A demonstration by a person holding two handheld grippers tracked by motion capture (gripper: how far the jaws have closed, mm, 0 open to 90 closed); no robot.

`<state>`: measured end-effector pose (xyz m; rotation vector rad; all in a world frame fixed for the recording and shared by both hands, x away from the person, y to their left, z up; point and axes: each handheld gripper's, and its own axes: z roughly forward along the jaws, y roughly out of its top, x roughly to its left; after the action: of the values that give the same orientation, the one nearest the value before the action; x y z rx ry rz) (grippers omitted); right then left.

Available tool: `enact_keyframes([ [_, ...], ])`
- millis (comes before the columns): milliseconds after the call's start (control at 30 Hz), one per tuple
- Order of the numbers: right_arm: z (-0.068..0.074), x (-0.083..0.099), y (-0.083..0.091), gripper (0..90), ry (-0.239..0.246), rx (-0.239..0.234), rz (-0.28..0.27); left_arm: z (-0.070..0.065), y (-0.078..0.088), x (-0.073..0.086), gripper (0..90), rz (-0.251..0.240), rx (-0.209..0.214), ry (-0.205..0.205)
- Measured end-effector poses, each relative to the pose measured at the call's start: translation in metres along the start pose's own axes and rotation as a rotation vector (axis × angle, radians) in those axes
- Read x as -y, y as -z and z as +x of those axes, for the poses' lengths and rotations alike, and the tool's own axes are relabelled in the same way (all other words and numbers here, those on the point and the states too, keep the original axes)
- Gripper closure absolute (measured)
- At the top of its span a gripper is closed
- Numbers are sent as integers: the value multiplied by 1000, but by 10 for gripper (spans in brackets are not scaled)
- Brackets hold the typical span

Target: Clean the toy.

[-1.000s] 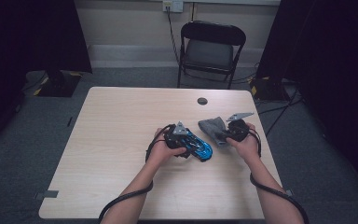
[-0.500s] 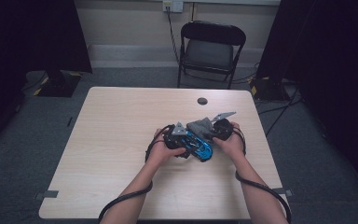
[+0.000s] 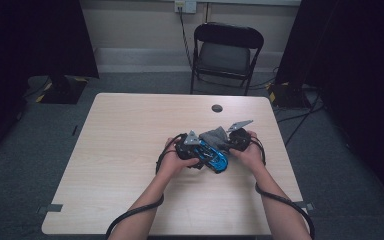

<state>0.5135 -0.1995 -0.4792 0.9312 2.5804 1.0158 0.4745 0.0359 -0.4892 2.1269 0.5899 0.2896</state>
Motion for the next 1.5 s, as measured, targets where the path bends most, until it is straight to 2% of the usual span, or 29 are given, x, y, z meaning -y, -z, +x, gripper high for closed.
enact_keyframes([
  [600,-4,16,15,762,3,-19,-5,0,0,0,152,4,-7,3],
  [1500,1,43,37,760,-13,-13,-18,0,0,-2,153,17,-13,15],
])
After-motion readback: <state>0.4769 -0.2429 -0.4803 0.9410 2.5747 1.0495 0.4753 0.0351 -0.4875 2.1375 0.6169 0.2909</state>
